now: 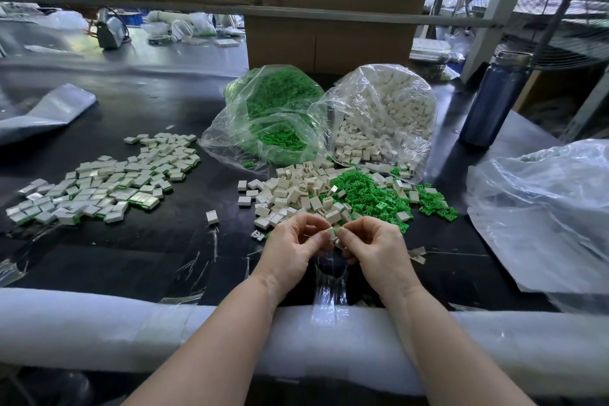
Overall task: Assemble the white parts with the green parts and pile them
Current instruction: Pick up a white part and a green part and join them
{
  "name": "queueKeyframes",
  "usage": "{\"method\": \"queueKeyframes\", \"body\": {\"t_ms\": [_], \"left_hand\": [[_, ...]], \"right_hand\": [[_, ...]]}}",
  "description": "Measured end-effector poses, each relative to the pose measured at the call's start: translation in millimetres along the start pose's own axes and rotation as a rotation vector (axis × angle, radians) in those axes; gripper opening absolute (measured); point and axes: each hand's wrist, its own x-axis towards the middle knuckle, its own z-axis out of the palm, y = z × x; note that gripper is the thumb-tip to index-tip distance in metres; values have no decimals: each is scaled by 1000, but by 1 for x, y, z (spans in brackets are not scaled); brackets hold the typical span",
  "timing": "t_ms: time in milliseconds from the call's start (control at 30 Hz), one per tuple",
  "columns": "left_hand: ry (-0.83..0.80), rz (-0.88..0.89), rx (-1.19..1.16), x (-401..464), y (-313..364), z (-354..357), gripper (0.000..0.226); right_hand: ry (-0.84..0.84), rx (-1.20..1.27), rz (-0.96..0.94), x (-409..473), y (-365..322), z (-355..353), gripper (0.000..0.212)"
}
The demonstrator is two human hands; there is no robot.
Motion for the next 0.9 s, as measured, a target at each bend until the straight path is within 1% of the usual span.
{"method": "queueKeyframes", "body": {"t_ms": [133,400,600,900], "left_hand": [[-6,-5,25,0,0,1,9],[-16,0,127,0,-1,1,5],[-40,30,172,0,-3,0,12],[-58,38,161,0,-3,-1,10]], "right_hand": [[-8,-52,11,0,0,1,19],[-56,-169,9,0,-2,1,14],[-79,-162,33,1,-2,0,22],[-123,-126,52,1,-1,-2,23]]}}
